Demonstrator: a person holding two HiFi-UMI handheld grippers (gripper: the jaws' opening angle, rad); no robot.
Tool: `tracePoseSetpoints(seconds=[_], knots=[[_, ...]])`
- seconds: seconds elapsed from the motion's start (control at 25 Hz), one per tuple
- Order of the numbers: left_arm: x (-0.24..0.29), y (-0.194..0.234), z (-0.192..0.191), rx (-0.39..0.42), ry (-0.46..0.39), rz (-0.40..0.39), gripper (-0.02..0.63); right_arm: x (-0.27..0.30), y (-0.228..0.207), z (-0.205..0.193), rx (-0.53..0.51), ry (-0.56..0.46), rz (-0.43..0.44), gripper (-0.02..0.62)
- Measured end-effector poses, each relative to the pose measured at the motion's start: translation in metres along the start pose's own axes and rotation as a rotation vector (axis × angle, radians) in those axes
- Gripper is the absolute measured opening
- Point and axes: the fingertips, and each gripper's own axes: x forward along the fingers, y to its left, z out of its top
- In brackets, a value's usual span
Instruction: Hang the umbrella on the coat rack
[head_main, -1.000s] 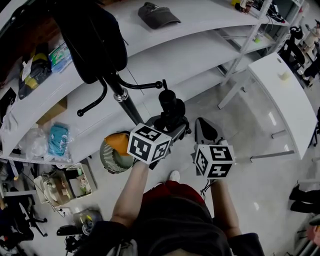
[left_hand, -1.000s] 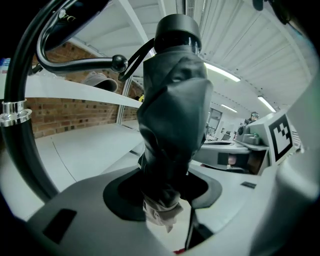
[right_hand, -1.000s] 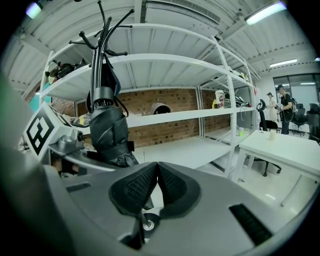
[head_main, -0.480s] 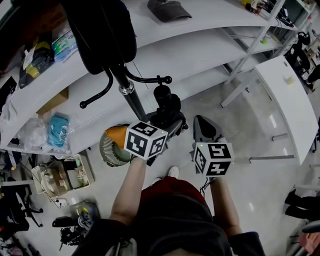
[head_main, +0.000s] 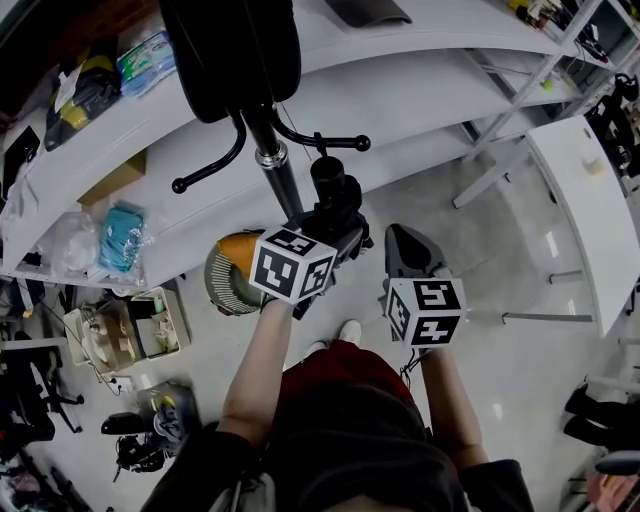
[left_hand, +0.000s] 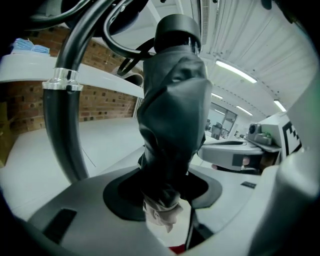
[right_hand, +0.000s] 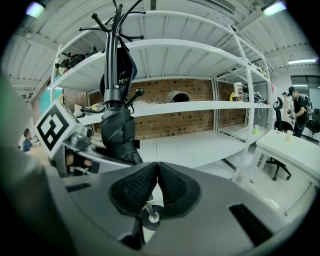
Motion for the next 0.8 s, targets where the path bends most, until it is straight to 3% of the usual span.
tracePoseSetpoints(seconds=[0.8], knots=[[-0.003,0.03,-0.035,-0.05,0.012,0.081,0.198,0.009,0.026,-0.043,-0.046,0.106,0.038,0.018]])
